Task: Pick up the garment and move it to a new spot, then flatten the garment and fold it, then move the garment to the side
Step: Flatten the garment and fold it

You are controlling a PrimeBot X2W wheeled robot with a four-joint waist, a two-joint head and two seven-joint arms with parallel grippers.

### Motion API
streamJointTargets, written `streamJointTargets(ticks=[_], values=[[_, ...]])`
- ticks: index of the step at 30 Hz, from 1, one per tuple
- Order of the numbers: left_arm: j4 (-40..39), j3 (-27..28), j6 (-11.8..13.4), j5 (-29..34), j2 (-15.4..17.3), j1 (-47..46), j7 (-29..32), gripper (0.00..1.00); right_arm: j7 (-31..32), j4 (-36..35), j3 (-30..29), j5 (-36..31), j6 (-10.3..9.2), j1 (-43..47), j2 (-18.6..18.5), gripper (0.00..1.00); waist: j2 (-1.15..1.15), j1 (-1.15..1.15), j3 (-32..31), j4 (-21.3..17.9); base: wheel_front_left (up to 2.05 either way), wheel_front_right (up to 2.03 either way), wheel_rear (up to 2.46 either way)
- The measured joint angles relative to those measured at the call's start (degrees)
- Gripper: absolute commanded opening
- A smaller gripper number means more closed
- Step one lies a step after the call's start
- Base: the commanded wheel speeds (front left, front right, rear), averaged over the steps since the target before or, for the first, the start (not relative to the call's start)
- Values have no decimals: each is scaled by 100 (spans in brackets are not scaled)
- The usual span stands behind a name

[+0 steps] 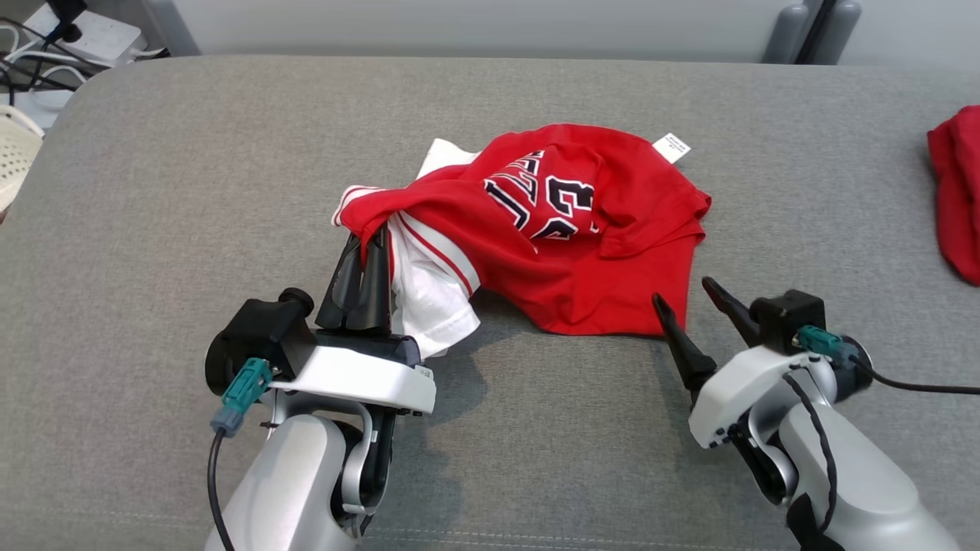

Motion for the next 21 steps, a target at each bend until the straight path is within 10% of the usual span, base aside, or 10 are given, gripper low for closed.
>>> streamJointTargets(ticks=[11, 12, 14, 15, 21], values=[[-74, -19, -96, 91, 0, 3, 0, 0, -2, 978, -164, 455, 0, 15, 142, 100, 0, 0, 231, 331, 0, 0, 0], [-75, -35, -96, 91, 0, 2, 0, 0, -22, 1043, -167, 485, 0, -25, 149, 91, 0, 0, 251, 357, 0, 0, 0], [-75, -70, -100, 91, -1, 0, 0, 0, -30, 1120, -164, 536, 0, -152, 154, 14, 0, 0, 287, 397, 0, 0, 0], [-75, -88, -101, 92, -2, -1, 0, 0, -29, 1160, -160, 546, 0, -214, 168, 0, 0, 0, 299, 409, 0, 0, 0], [-118, -100, -213, 93, 3, -6, 0, 0, -26, 1022, -260, 485, 0, -325, 108, 0, 0, 0, 284, 323, 0, 0, 0]])
